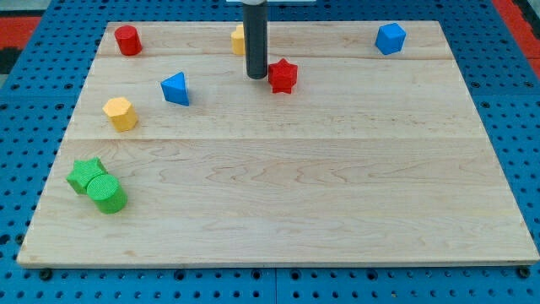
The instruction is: Move the red star towards the right center
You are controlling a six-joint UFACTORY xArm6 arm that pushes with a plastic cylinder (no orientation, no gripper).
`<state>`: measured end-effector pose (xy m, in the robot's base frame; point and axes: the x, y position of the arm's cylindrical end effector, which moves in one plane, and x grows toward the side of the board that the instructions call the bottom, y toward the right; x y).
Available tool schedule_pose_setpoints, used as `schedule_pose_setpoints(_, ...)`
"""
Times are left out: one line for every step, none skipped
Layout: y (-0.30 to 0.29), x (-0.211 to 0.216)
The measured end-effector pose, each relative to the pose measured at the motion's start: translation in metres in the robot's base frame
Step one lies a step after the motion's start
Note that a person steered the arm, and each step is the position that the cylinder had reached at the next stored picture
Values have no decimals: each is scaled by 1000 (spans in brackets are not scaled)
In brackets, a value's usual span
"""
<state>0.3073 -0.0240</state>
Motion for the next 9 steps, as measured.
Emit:
schedule_pose_setpoints(45, 22)
schedule_pose_setpoints(132, 56)
schedule_pose_setpoints(158, 64)
schedule_pose_setpoints(127, 23)
schedule_pose_setpoints(203, 42)
schedule_pose_setpoints(227, 54)
schedule_pose_setpoints(230, 54)
schedule_pose_setpoints(231, 43)
schedule_pose_setpoints(232, 27)
